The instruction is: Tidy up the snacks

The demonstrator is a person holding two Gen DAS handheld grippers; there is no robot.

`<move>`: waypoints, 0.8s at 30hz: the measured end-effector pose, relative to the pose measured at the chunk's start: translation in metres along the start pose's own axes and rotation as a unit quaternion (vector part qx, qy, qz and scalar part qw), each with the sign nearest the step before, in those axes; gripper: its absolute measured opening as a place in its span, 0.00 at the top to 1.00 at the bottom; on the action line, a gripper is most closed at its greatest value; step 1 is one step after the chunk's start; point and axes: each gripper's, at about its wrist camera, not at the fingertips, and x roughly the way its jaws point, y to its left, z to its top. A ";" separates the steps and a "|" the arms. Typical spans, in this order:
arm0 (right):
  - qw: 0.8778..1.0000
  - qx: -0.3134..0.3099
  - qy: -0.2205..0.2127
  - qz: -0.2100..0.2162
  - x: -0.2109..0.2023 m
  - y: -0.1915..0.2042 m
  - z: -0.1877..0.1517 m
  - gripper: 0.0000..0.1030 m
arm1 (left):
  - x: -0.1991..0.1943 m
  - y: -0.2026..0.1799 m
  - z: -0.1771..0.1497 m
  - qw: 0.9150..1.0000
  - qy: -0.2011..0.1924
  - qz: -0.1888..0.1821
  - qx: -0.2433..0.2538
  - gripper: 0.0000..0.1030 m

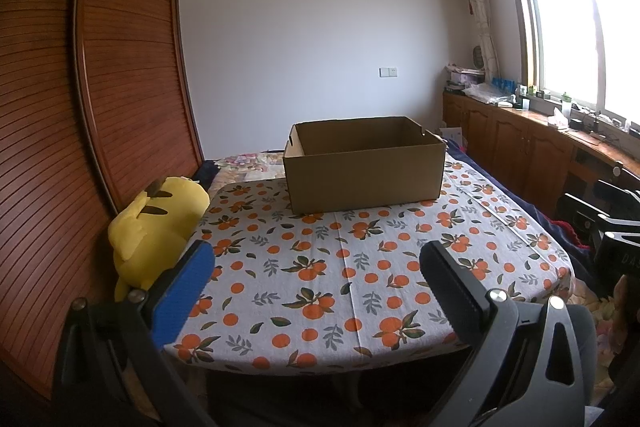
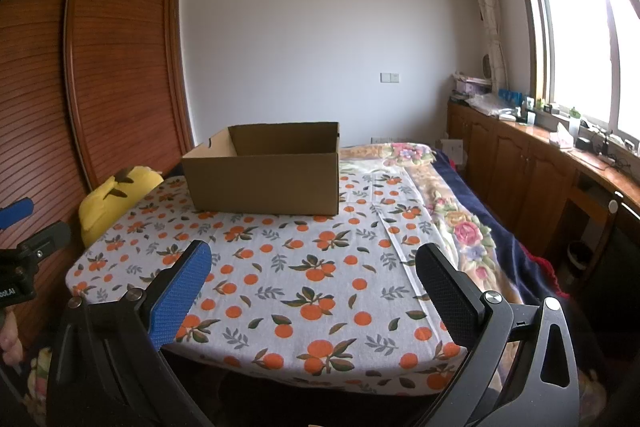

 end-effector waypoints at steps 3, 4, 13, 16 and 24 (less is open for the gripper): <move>1.000 0.000 0.000 0.000 0.000 0.000 -0.001 0.00 | 0.000 0.000 0.000 1.000 0.000 -0.001 0.000 0.00; 1.000 0.000 0.000 0.000 0.000 0.000 -0.001 0.00 | 0.000 -0.001 -0.001 1.000 0.000 0.000 0.000 0.00; 1.000 0.000 -0.001 0.000 -0.001 0.000 0.000 0.00 | 0.000 0.003 0.002 1.000 -0.001 -0.003 -0.002 0.00; 1.000 0.001 0.000 0.000 0.000 -0.001 0.001 0.00 | -0.001 0.002 0.002 1.000 -0.001 -0.002 -0.001 0.00; 1.000 0.001 -0.001 0.000 0.000 -0.001 0.000 0.00 | -0.001 0.003 0.002 1.000 -0.001 -0.002 -0.002 0.00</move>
